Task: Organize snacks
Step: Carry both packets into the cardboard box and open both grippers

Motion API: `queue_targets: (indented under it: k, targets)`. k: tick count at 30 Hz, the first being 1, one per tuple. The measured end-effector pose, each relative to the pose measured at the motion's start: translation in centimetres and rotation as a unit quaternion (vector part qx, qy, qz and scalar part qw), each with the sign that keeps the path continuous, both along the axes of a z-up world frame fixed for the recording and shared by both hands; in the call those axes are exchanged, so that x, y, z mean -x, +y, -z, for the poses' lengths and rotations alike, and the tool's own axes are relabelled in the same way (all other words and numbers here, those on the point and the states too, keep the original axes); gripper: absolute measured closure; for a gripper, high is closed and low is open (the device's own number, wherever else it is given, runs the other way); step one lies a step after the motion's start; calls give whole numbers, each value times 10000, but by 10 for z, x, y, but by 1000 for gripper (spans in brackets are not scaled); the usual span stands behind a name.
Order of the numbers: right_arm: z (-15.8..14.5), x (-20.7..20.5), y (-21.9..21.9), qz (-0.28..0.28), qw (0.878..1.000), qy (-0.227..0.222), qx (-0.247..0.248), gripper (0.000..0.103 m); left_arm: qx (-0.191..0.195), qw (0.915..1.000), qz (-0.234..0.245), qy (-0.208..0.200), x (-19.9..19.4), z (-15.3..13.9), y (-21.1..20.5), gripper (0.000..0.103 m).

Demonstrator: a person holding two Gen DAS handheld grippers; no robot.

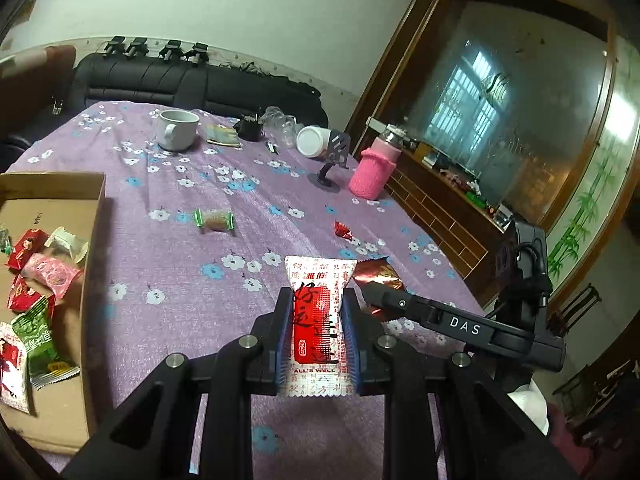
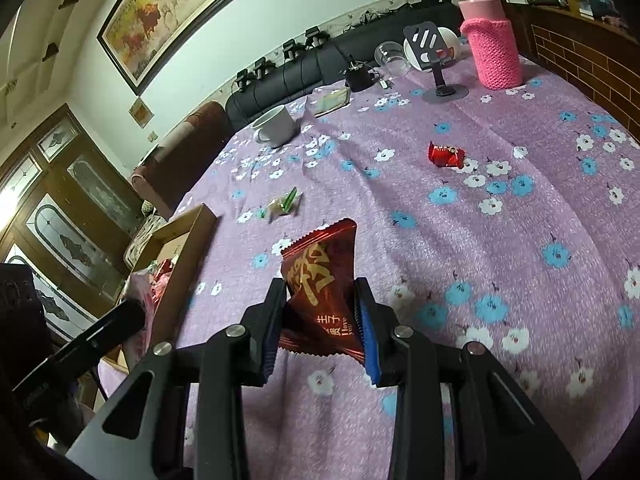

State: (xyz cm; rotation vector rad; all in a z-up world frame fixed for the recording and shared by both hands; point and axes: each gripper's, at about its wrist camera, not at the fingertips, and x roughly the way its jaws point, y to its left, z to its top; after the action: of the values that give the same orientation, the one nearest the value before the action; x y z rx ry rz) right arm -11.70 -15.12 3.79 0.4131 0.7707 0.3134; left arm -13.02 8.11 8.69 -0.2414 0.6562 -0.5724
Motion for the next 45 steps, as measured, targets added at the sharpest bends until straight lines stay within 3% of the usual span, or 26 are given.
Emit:
queue_targets:
  k: [17, 23, 27, 33, 38, 45]
  targets:
    - [19, 8, -12, 129, 9993, 208, -266, 67, 91, 9999, 39, -32, 6, 4, -3, 80]
    - [7, 3, 7, -277, 9993, 135, -221, 67, 237, 9993, -276, -30, 9, -3, 28, 80]
    - [-17, -7, 43, -834, 9963, -22, -194, 67, 317, 9952, -919, -125, 17, -15, 78, 80]
    - [-34, -25, 124, -1806, 9834, 10, -199, 67, -34, 9829, -1833, -194, 24, -25, 154, 80]
    - [-31, -46, 201, -2463, 9691, 152, 15, 67, -161, 9751, -2203, 188, -4, -16, 198, 80]
    - [-17, -87, 285, -2763, 9585, 182, 679, 67, -320, 9659, -2410, 896, -70, 10, 233, 79]
